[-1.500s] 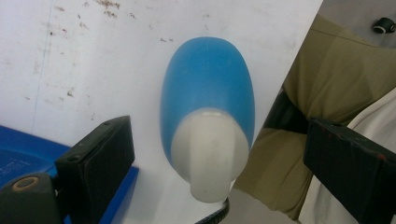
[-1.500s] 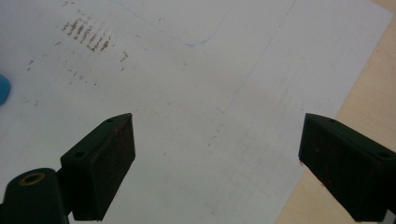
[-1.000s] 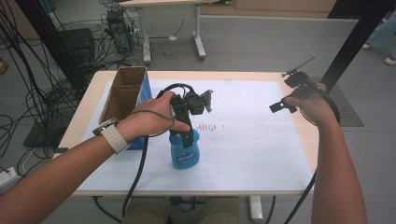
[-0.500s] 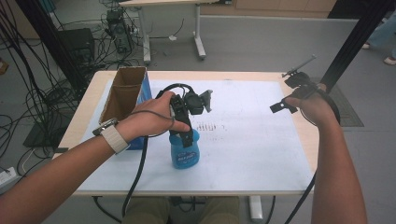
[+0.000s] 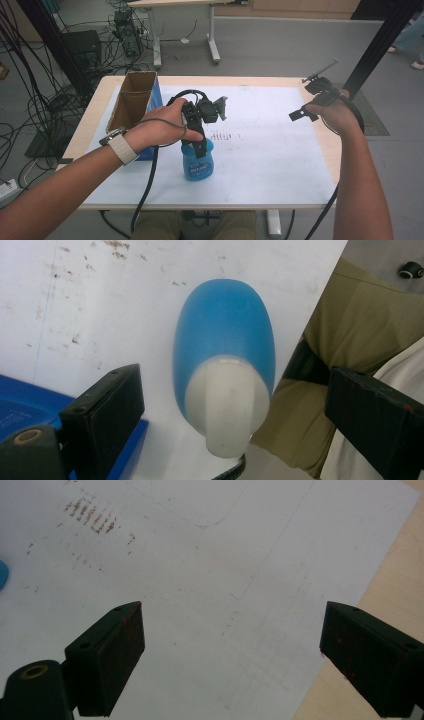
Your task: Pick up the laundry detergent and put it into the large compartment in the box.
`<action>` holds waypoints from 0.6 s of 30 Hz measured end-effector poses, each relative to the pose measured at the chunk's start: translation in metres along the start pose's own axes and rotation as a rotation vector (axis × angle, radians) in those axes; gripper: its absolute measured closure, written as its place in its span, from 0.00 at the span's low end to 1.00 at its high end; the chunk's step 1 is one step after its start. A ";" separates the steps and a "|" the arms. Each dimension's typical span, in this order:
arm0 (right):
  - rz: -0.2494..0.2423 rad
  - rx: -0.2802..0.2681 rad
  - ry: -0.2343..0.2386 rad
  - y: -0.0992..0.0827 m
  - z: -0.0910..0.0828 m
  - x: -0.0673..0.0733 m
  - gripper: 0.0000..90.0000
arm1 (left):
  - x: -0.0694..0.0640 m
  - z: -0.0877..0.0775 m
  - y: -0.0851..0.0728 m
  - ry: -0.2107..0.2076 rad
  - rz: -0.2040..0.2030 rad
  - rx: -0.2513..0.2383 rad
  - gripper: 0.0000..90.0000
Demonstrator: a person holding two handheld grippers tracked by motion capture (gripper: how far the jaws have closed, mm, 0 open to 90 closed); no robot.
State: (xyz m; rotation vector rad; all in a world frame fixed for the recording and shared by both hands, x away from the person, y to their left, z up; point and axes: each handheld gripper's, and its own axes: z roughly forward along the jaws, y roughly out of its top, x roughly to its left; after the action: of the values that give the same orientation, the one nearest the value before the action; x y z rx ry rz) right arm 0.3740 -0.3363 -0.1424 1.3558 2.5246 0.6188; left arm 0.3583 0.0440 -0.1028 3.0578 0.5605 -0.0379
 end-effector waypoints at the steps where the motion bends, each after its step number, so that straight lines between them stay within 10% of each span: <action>1: 0.000 0.001 0.000 0.000 0.000 0.000 0.12 | 0.000 0.000 0.000 -0.001 -0.002 -0.001 0.10; 18: -0.002 0.000 -0.001 0.000 0.000 0.000 0.12 | 0.000 0.000 0.000 -0.003 -0.005 -0.005 0.10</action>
State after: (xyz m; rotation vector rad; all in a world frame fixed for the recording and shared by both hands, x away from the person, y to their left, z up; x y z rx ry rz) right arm 0.3744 -0.3362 -0.1427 1.3535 2.5252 0.6179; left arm 0.3584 0.0443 -0.1032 3.0509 0.5664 -0.0413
